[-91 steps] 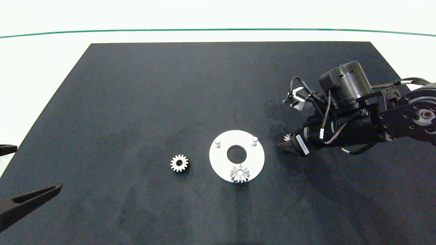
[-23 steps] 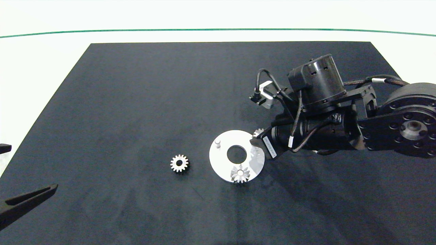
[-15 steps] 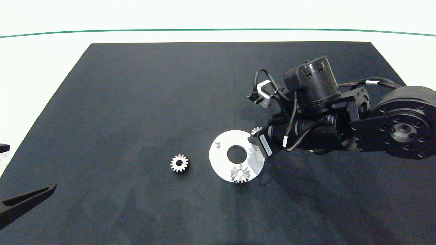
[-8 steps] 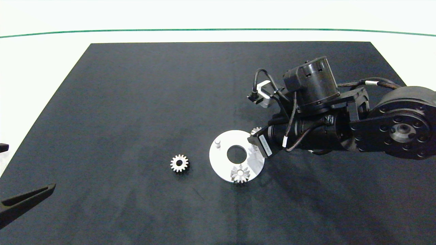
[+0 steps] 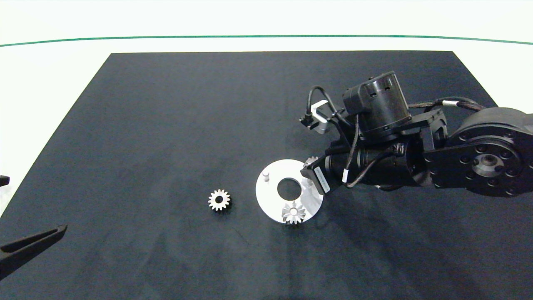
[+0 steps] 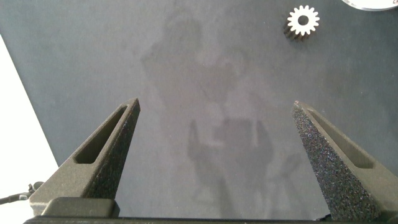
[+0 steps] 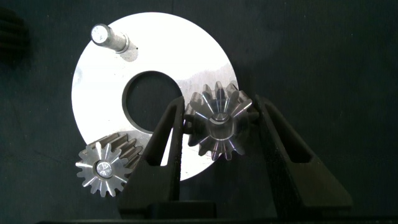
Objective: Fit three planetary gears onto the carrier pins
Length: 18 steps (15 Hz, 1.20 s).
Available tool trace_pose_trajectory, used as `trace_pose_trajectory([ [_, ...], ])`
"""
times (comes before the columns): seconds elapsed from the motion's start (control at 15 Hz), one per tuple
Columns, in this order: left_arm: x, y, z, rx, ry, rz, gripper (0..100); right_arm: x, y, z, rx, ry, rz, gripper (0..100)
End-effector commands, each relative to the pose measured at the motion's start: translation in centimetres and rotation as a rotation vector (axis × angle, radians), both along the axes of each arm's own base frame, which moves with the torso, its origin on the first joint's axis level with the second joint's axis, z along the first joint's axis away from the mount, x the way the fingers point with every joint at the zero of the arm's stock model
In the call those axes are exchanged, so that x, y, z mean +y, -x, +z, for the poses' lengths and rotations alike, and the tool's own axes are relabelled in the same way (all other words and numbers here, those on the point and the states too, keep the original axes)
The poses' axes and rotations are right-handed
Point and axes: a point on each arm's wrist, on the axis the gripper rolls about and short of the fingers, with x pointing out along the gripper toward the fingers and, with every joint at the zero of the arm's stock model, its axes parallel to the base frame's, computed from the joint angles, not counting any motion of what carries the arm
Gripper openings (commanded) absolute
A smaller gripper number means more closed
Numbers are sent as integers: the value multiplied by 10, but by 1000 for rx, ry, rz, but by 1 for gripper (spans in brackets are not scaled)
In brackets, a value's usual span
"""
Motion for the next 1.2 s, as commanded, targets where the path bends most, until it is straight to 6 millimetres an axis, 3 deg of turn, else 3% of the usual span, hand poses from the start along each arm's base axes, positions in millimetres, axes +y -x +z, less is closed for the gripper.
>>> trace_pose_trajectory([
  [0.07, 0, 1, 0, 1, -2, -1, 100, 1, -2, 0, -4, -12, -6, 4],
  [0.67, 0, 1, 0, -1, -2, -3, 100, 2, -2, -2, -5, -10, -7, 4],
  [0.73, 0, 1, 0, -1, -2, -1, 100, 2, -2, -2, -6, -10, -8, 100],
  [1.2, 0, 1, -1, 2, -2, -3, 100, 1, -1, -2, -5, -10, -7, 100],
])
